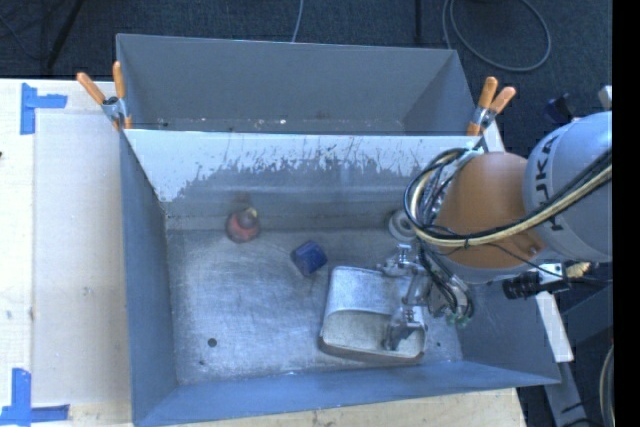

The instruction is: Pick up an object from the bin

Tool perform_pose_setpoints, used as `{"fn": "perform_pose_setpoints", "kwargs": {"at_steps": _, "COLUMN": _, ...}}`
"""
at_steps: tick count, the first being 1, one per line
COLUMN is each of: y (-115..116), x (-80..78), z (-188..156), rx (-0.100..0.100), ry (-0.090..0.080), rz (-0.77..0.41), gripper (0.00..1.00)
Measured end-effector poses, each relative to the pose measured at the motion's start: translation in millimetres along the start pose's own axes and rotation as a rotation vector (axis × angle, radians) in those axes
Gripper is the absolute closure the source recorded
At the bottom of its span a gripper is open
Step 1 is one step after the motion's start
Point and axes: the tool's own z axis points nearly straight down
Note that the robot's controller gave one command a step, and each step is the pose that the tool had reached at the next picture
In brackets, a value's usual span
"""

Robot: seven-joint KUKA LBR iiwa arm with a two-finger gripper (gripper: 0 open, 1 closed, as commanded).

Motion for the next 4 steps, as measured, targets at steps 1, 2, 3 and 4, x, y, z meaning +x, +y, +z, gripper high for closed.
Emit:
{"fn": "perform_pose_setpoints", "kwargs": {"at_steps": 1, "y": 1, "x": -2.3, "z": -1, "rx": 0.002, "ry": 0.007, "rz": -0.003, "gripper": 0.0}}
{"fn": "perform_pose_setpoints", "kwargs": {"at_steps": 2, "y": 2, "x": -4.2, "z": -3, "rx": 0.001, "ry": 0.0, "rz": -0.002, "gripper": 1.0}}
{"fn": "perform_pose_setpoints", "kwargs": {"at_steps": 3, "y": 2, "x": -5.0, "z": -33, "rx": 0.004, "ry": 0.013, "rz": -0.005, "gripper": 1.0}}
{"fn": "perform_pose_setpoints", "kwargs": {"at_steps": 4, "y": 1, "x": -6.7, "z": -81, "rx": 0.004, "ry": 0.011, "rz": -0.005, "gripper": 1.0}}
